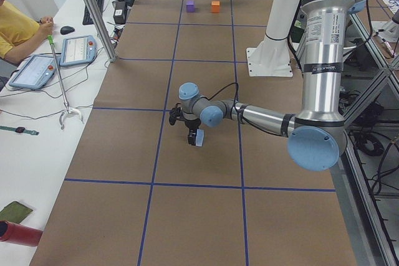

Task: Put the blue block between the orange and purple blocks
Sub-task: 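Lower the left gripper onto the light blue cube and grasp it, then carry the light blue cube to table center with left gripper while right approaches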

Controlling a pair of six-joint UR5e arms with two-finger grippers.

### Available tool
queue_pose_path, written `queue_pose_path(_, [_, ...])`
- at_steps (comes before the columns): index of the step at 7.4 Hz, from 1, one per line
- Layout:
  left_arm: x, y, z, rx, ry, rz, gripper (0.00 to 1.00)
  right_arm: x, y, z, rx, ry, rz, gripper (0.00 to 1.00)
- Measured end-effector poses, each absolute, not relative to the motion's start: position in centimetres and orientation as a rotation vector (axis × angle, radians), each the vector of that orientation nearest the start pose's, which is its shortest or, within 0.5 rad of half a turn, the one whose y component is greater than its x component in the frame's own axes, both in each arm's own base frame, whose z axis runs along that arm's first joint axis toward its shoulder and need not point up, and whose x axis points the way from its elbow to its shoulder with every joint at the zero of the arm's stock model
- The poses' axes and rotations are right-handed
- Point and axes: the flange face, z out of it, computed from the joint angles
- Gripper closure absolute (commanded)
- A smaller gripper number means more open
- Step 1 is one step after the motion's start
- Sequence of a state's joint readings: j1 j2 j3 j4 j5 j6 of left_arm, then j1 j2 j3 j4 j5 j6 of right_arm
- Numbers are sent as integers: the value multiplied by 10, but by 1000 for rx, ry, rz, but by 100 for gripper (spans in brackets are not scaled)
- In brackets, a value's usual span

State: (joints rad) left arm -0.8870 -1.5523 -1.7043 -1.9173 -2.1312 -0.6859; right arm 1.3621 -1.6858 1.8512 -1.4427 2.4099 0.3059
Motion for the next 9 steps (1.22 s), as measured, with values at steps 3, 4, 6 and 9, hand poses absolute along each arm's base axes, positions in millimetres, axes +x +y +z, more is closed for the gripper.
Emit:
queue_pose_path(3, [269, -449, 540, -24, 790, 91, 100, -45, -444, 558, 92, -920, -80, 0])
queue_pose_path(4, [282, -456, 508, -52, 852, 45, 100, -52, -440, 560, 139, -936, -121, 0])
queue_pose_path(6, [332, -471, 426, -83, 950, -48, 100, -84, -437, 558, 186, -961, -212, 1])
queue_pose_path(9, [488, -439, 276, -127, 1017, -144, 100, -145, -438, 526, 117, -1034, -137, 1])
